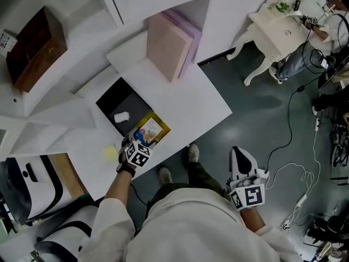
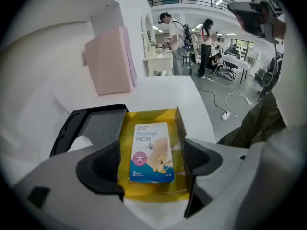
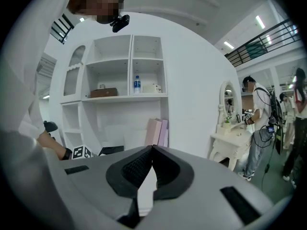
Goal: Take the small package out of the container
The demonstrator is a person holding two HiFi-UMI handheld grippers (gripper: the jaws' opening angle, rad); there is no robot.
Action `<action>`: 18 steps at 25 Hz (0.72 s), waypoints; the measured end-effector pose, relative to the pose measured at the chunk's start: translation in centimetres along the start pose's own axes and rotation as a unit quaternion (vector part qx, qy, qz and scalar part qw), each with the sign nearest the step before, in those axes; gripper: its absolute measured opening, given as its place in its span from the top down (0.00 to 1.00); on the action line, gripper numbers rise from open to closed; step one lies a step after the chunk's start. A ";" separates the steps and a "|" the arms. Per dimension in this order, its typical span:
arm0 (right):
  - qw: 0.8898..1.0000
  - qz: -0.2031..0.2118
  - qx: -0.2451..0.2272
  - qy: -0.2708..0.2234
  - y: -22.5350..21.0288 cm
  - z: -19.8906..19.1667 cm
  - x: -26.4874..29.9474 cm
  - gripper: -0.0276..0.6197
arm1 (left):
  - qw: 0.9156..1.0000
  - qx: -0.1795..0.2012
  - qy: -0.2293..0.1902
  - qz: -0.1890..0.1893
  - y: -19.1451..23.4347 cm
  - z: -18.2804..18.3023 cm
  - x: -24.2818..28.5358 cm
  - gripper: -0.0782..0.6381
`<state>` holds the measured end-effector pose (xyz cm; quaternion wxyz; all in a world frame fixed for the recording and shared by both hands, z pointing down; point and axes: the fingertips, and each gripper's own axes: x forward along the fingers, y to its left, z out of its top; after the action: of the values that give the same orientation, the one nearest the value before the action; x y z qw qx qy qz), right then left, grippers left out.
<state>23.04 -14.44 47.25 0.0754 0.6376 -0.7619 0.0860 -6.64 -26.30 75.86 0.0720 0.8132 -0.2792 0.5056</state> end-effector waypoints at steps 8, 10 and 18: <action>1.000 -0.016 0.003 0.010 -2.3 -0.7 -0.4 0.92 | 0.999 -0.002 0.048 -0.011 -0.1 -1.2 3.4 0.32; 1.000 -0.019 0.005 0.014 -2.8 -0.9 -0.5 0.92 | 0.998 -0.006 0.058 -0.014 0.0 -1.4 4.1 0.32; 0.999 -0.028 0.011 0.022 -4.5 -1.6 -0.2 0.92 | 0.995 -0.012 0.092 -0.023 0.1 -2.4 5.8 0.32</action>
<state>27.52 -14.61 48.94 0.0878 0.6572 -0.7410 0.1061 -6.63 -27.68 81.98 0.1187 0.7683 -0.2585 0.5734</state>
